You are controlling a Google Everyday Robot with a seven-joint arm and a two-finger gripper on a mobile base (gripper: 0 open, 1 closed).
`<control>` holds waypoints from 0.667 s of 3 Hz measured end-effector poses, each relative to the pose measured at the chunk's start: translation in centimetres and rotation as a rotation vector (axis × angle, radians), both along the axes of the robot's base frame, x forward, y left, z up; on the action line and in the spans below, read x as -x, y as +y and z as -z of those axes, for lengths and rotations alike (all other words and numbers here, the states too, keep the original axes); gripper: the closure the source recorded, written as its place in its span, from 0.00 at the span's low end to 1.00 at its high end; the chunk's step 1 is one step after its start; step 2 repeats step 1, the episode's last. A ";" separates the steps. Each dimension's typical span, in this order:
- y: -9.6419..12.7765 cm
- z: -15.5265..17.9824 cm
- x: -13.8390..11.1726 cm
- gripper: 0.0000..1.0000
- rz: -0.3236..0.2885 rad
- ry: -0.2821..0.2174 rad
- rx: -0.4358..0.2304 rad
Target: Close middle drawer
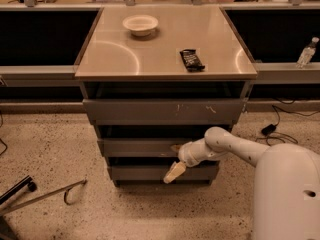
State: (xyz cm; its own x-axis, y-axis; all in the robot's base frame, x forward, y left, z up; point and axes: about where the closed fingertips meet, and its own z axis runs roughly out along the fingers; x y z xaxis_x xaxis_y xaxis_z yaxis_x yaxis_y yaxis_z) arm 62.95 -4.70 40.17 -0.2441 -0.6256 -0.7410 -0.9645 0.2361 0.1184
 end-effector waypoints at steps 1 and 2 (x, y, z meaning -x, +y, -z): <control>0.0 0.0 0.0 0.00 0.000 0.000 0.000; 0.0 0.0 0.0 0.00 0.000 0.000 0.000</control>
Offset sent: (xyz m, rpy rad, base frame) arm 0.0000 0.0000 0.0000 0.0000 0.0000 0.0000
